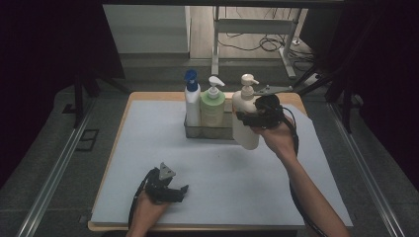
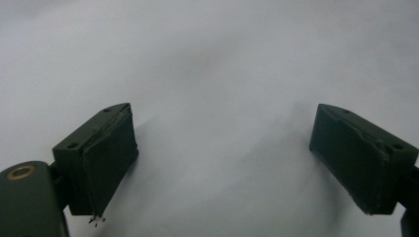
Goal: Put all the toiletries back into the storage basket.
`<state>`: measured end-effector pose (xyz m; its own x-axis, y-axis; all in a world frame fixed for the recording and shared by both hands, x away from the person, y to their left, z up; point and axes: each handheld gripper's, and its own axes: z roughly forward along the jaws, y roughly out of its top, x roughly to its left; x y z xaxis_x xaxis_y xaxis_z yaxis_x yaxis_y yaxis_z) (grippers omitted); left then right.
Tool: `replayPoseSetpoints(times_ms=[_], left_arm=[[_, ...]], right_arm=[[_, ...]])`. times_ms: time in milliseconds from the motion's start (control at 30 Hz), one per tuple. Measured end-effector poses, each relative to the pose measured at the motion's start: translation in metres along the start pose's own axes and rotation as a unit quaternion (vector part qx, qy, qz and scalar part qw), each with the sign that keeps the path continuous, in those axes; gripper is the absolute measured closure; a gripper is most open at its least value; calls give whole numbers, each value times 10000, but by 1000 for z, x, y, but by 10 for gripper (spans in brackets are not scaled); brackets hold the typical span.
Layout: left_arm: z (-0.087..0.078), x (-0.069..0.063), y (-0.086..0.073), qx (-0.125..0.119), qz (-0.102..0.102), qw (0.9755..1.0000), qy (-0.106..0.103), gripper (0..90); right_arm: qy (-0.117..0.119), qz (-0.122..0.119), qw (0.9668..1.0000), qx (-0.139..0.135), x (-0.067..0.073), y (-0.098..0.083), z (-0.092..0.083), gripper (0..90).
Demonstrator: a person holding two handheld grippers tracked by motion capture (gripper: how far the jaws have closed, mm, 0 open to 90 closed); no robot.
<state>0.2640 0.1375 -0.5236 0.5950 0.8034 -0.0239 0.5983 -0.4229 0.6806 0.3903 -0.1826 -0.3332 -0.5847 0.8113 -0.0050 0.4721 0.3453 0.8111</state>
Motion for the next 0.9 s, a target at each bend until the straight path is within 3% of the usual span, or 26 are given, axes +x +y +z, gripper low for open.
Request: replayPoseSetpoints(times_ms=[500, 900], left_arm=[[0, 0, 0, -2, 0, 10000, 1, 106], [0, 0, 0, -4, -2, 10000, 1, 106]], right_arm=[[-163, 224, 9996, -58, -17, 15, 22, 374], [-298, 242, 9992, -106, -24, 24, 42, 374]])
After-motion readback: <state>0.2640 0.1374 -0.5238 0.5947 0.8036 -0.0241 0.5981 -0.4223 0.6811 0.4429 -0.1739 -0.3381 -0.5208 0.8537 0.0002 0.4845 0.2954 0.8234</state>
